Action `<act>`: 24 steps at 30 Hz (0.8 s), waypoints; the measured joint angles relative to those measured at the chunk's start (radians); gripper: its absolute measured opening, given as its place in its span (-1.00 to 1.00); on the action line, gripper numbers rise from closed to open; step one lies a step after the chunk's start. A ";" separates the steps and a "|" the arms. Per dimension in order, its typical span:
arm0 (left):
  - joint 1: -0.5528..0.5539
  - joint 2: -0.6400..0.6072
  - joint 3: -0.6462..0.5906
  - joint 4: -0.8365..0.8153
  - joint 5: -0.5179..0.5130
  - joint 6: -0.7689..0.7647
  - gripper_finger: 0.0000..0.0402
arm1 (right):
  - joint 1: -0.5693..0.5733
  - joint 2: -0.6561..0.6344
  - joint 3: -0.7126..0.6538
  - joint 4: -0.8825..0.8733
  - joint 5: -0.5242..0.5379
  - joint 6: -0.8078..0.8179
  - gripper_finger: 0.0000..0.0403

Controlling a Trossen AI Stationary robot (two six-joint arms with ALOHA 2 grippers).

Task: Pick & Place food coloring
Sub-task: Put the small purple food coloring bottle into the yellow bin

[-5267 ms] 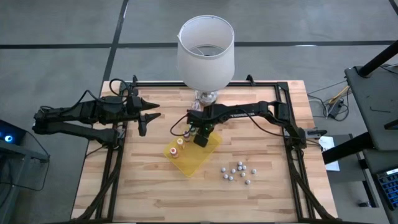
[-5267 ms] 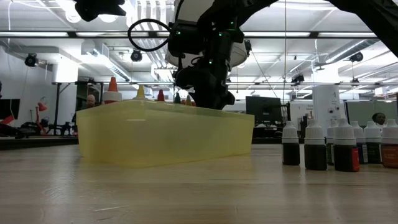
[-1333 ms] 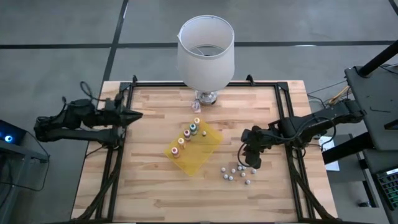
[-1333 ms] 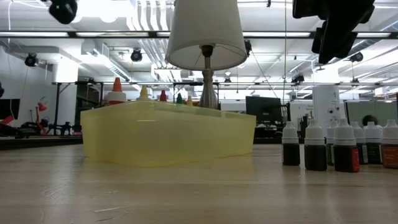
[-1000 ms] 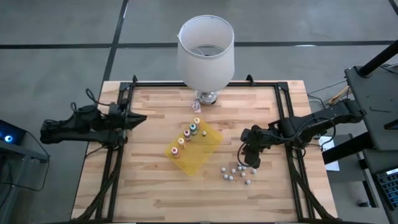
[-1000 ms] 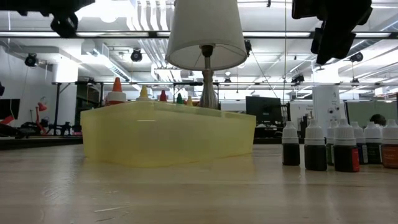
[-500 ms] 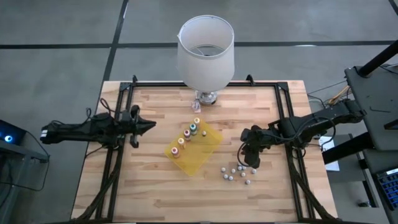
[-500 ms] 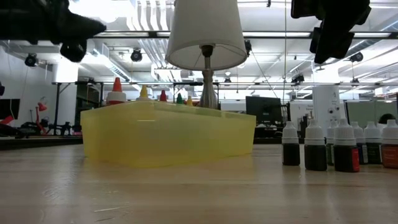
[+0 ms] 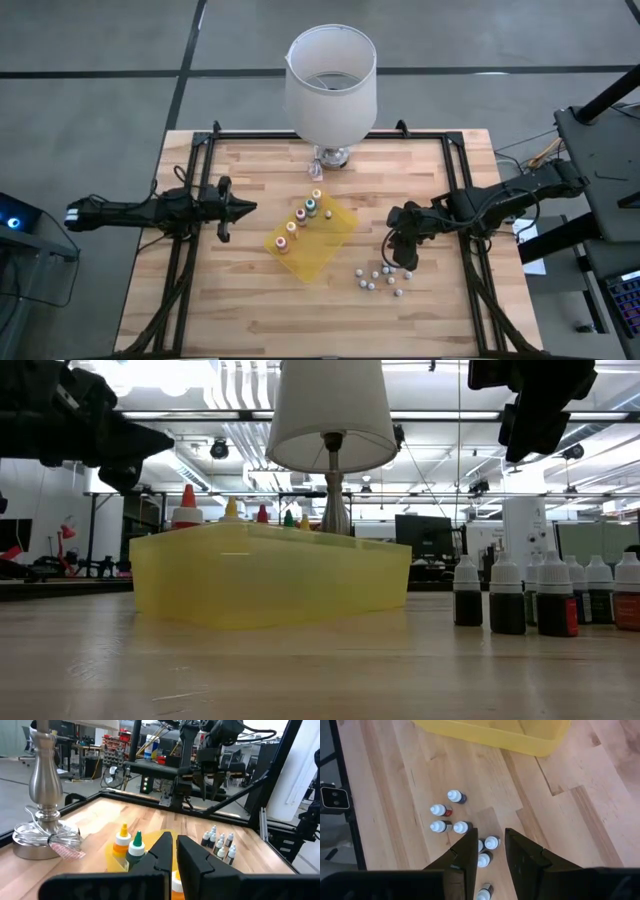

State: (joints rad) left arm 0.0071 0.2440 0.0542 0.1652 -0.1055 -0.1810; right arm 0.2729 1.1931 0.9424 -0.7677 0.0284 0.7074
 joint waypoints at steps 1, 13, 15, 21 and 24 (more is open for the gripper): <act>0.000 0.000 -0.003 0.001 0.000 0.000 -1.00 | 0.000 0.000 0.000 0.000 0.000 0.000 -0.57; 0.000 -0.001 -0.012 -0.001 0.003 0.021 -1.00 | 0.000 0.000 0.000 -0.001 -0.001 -0.001 -0.57; 0.000 0.000 -0.012 -0.001 0.003 0.004 -1.00 | 0.000 0.000 0.000 -0.001 -0.001 -0.001 -0.57; 0.000 0.002 -0.012 -0.005 0.003 -0.002 -1.00 | 0.000 0.000 0.000 -0.002 -0.009 -0.004 -0.57; 0.000 0.002 -0.012 -0.006 0.003 -0.002 -1.00 | 0.000 0.000 0.000 -0.004 -0.052 -0.009 -0.57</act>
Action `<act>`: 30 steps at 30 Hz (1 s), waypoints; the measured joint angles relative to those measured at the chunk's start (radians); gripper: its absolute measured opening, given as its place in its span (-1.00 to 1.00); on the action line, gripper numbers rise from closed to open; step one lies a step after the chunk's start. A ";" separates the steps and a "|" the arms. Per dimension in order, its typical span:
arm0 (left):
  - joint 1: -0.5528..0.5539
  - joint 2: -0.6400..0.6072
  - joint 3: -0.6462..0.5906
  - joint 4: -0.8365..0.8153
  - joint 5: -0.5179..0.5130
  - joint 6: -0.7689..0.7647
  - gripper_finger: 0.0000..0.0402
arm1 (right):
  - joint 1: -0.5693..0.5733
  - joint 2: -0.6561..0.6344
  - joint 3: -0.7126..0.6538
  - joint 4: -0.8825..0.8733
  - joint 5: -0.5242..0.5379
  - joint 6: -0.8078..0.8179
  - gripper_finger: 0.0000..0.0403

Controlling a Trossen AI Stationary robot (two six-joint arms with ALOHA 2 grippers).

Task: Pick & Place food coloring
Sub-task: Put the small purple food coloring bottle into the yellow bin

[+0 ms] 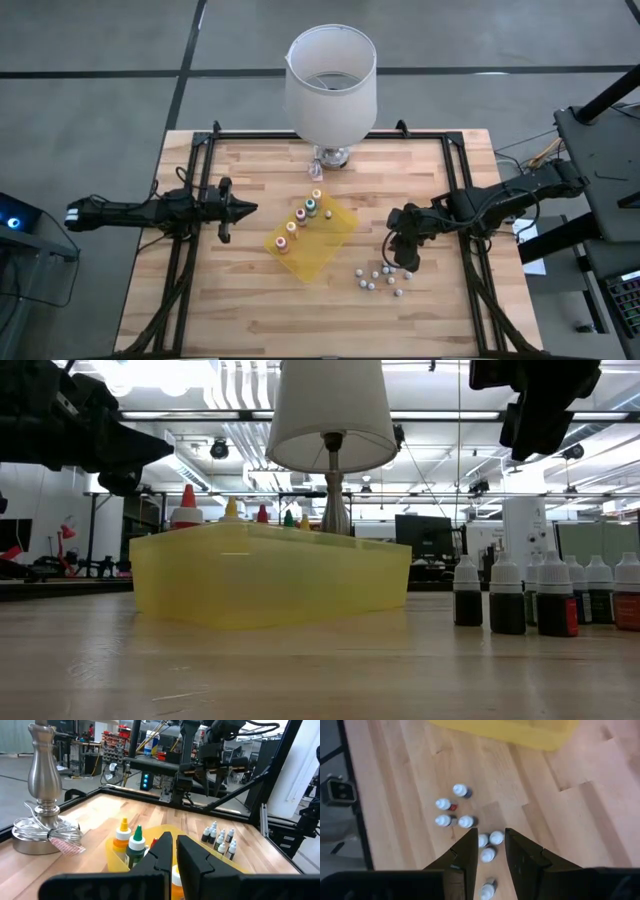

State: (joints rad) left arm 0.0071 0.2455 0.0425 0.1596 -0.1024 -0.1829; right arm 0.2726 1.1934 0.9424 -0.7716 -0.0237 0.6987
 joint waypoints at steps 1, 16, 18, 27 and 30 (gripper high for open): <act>0.000 0.000 0.000 0.000 0.000 0.000 -1.00 | 0.000 0.000 0.000 -0.001 -0.010 0.001 -0.57; 0.000 0.000 0.000 -0.002 0.000 0.000 -1.00 | -0.001 0.021 0.000 -0.008 -0.042 -0.016 -0.32; 0.000 0.000 0.000 -0.003 0.000 0.000 -1.00 | -0.001 0.034 0.000 -0.007 -0.051 -0.039 -0.24; 0.000 0.000 0.000 -0.004 0.000 0.000 -1.00 | -0.005 0.119 0.037 -0.008 -0.082 -0.091 -0.04; 0.000 0.000 0.000 -0.004 0.000 0.000 -1.00 | -0.005 0.155 0.037 -0.011 -0.083 -0.057 -0.04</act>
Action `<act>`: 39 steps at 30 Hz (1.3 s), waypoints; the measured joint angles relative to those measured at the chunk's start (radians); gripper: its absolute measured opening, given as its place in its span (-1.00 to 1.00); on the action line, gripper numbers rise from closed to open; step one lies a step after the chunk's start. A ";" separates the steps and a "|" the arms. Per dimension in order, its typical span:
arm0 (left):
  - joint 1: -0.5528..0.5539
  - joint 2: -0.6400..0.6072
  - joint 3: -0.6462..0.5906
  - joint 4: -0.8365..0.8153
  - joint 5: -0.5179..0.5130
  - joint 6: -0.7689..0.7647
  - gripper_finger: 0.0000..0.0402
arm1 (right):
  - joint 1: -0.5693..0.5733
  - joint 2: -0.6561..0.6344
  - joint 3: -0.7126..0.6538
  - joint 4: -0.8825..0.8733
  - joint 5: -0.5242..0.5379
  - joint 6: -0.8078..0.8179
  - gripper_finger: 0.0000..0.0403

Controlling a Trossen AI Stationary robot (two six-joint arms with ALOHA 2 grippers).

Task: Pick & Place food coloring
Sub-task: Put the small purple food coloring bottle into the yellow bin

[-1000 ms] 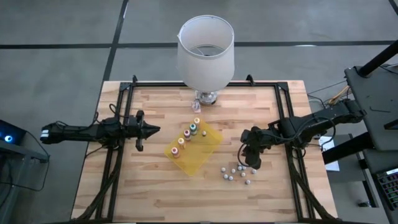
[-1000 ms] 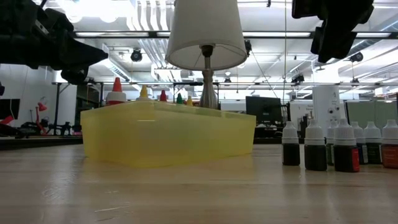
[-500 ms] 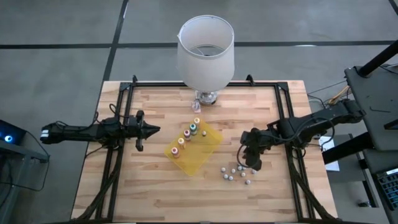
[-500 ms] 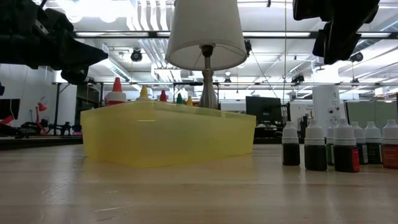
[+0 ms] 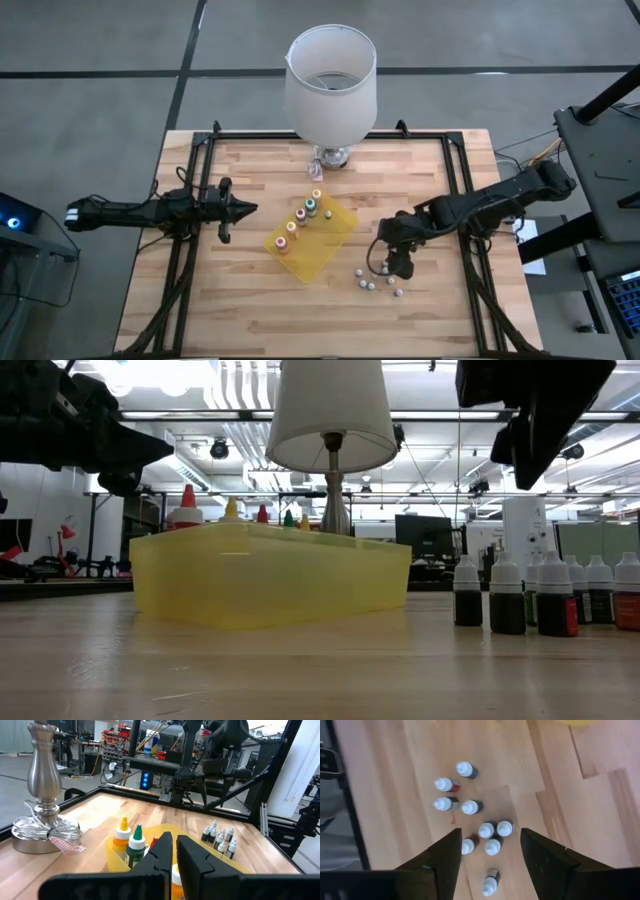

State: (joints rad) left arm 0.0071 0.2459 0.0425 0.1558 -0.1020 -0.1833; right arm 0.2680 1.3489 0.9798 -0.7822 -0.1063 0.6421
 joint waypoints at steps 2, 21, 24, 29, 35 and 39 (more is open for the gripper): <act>0.000 0.000 0.000 0.000 0.000 0.000 -1.00 | 0.000 0.030 0.000 -0.015 0.000 0.035 -0.04; 0.000 0.000 0.000 0.000 0.000 0.000 -1.00 | -0.007 0.089 0.008 -0.100 0.005 0.738 -0.08; 0.000 0.000 0.000 0.000 0.000 0.000 -1.00 | -0.006 0.094 0.008 -0.096 0.005 0.792 -0.10; 0.000 0.000 0.000 0.000 0.000 0.000 -1.00 | -0.006 0.093 0.008 -0.046 0.005 0.844 -0.12; 0.000 0.000 0.000 0.000 0.000 0.000 -1.00 | -0.006 0.117 0.008 -0.002 0.003 0.844 -0.11; 0.000 0.000 0.000 -0.001 0.000 0.000 -1.00 | -0.006 0.173 0.023 0.012 -0.002 0.847 -0.13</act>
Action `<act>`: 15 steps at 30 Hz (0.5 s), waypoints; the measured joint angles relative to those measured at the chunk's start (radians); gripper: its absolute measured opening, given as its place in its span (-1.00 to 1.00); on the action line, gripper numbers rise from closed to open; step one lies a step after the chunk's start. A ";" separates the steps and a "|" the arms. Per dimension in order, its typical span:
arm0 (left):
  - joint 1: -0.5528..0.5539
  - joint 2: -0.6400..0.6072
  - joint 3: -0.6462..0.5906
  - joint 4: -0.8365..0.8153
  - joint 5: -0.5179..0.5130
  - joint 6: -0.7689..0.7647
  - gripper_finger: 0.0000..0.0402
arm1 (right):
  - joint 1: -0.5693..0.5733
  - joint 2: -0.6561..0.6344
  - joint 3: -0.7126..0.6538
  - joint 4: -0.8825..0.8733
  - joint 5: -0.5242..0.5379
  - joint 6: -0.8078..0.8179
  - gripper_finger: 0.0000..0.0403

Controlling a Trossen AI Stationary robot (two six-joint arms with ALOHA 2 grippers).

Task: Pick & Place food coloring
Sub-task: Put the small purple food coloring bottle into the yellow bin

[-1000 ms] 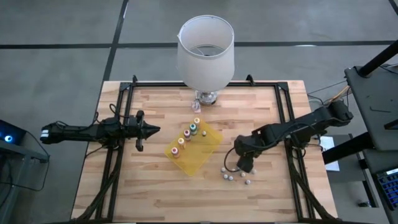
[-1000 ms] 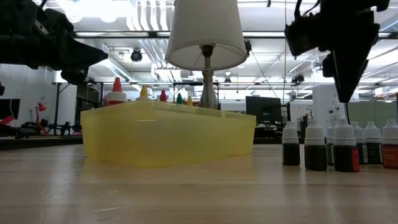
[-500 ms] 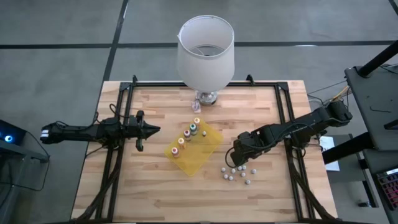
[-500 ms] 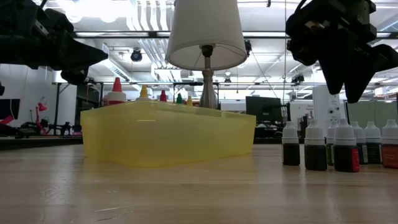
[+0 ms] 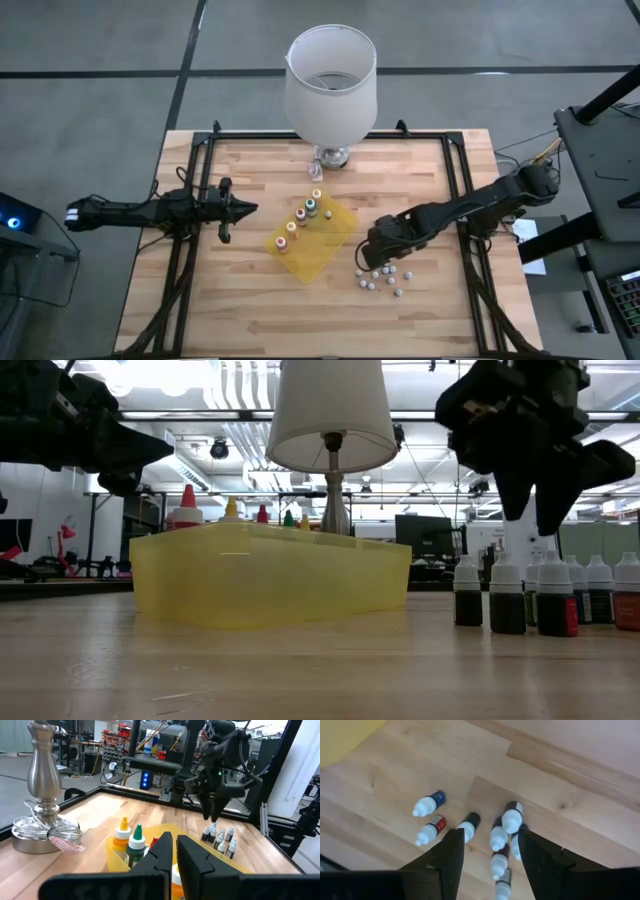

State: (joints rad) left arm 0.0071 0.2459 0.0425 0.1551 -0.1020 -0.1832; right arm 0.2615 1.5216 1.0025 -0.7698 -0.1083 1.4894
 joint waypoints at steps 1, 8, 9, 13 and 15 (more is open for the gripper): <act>0.000 0.000 0.000 0.000 0.000 0.000 -1.00 | 0.000 0.015 0.006 0.000 -0.002 0.002 -0.13; 0.000 0.000 0.000 0.000 0.000 0.000 -1.00 | 0.000 0.098 0.042 -0.012 0.001 0.004 -0.15; 0.000 0.000 0.000 0.000 0.000 0.000 -1.00 | 0.000 0.102 0.041 -0.013 0.002 0.005 -0.15; 0.000 0.000 0.000 0.000 0.000 0.000 -1.00 | 0.002 0.112 0.034 -0.026 0.003 0.032 -0.15; 0.000 0.000 0.000 0.000 0.000 0.000 -1.00 | 0.004 0.112 0.030 -0.035 0.010 0.045 -0.15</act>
State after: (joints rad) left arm 0.0071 0.2459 0.0425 0.1552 -0.1022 -0.1833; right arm 0.2659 1.6337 1.0327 -0.8052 -0.0987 1.5344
